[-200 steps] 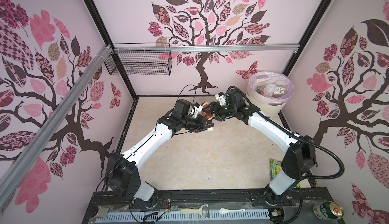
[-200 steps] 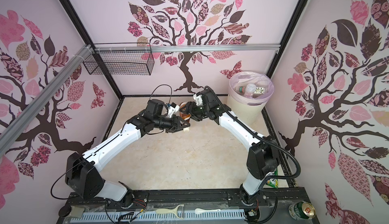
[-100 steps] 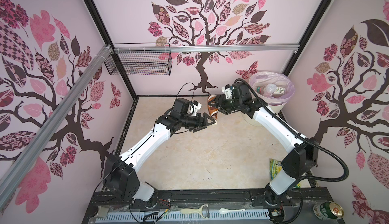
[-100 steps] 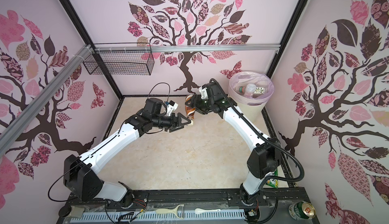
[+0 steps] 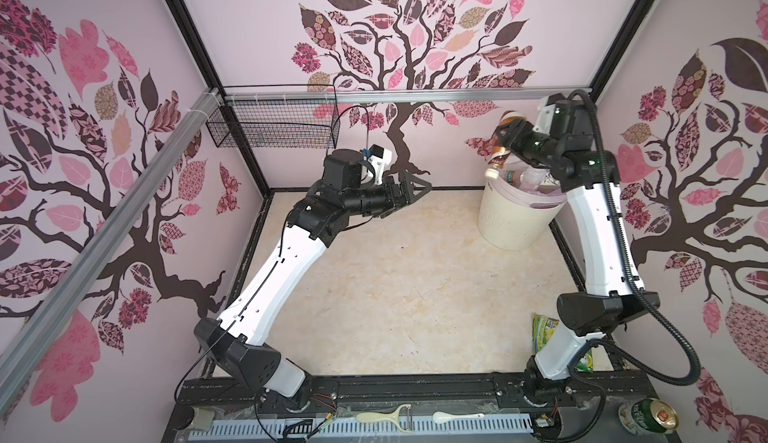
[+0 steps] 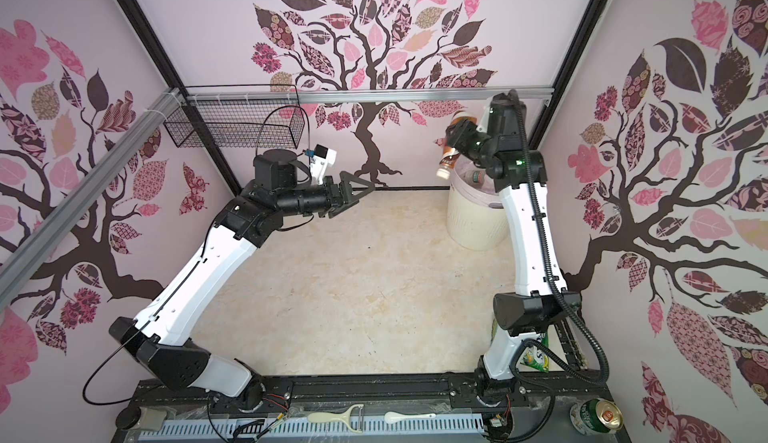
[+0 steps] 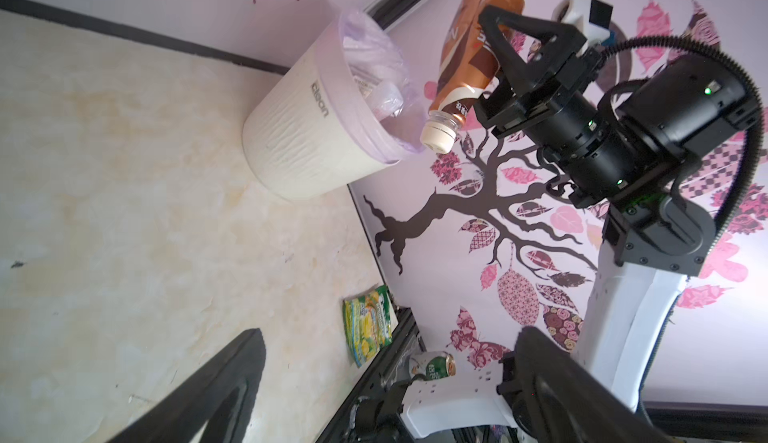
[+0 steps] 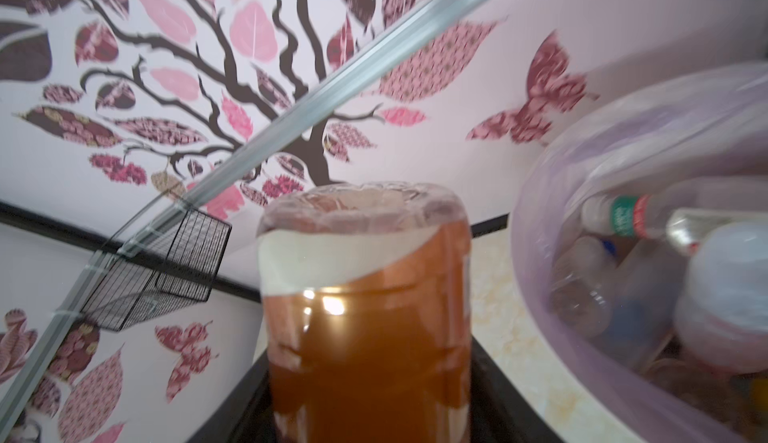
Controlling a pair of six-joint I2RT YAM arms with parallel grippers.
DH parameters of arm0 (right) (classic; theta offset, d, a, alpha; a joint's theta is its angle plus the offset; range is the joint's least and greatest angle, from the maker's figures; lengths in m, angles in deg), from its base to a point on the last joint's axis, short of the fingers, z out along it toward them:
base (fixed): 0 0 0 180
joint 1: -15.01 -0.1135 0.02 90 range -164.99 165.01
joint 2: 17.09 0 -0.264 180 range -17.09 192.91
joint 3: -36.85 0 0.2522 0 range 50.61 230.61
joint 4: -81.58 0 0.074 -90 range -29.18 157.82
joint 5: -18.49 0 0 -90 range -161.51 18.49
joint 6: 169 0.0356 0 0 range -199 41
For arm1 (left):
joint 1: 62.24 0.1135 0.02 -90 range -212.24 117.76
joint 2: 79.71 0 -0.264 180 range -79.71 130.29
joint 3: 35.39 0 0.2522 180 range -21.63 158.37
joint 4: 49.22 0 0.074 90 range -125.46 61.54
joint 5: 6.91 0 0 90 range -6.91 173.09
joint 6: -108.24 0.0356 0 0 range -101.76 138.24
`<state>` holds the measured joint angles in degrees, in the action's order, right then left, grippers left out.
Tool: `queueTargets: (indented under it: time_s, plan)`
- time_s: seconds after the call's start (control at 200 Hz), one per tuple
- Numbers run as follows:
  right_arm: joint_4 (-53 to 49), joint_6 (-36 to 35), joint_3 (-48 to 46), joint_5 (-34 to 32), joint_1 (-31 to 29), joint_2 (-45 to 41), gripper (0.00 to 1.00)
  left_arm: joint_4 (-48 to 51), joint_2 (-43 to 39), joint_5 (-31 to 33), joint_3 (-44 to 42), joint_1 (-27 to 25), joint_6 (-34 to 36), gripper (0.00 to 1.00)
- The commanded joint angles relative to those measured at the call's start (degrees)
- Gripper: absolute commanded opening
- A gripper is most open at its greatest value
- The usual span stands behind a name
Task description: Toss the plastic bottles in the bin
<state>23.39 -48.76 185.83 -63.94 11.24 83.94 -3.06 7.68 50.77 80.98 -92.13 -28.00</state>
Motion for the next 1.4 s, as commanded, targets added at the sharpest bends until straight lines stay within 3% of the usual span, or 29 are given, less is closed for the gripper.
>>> queueTargets:
  time_s: [0.0,0.2,0.37,0.44,0.585,0.625,0.815,1.08,1.395]
  plan:
    - [-0.47,-2.72,7.20,-9.61,2.56,1.56,0.59,-1.19,1.81,2.16,3.67,0.15,-2.62,0.98]
    - [9.21,-2.16,8.93,-13.86,5.29,2.36,0.59,-1.13,2.56,2.08,3.25,0.13,-2.50,0.98]
    - [6.78,0.05,8.16,-13.37,6.41,10.29,0.62,-1.37,2.29,2.12,0.94,0.10,-2.89,0.98]
    - [4.73,-0.31,8.47,-13.28,6.50,15.25,0.68,-1.15,2.28,2.12,0.56,0.18,-2.57,0.98]
    - [-3.28,1.58,17.12,-15.96,6.82,22.91,0.93,-0.99,2.99,1.97,0.27,0.31,-2.54,0.98]
    - [-1.99,1.53,16.22,-15.20,6.81,22.40,0.99,-0.94,3.01,1.92,0.18,0.27,-2.50,0.98]
    - [4.27,1.31,8.93,-13.83,6.76,16.41,0.99,-1.55,4.31,1.89,-0.13,0.28,-3.16,0.98]
    - [3.86,1.51,8.88,-11.48,6.78,12.94,0.99,-1.36,6.04,2.10,2.07,0.27,-3.14,0.98]
    - [2.22,1.43,4.76,-4.33,5.62,5.87,0.99,4.30,0.40,9.20,-1.56,3.44,3.32,0.98]
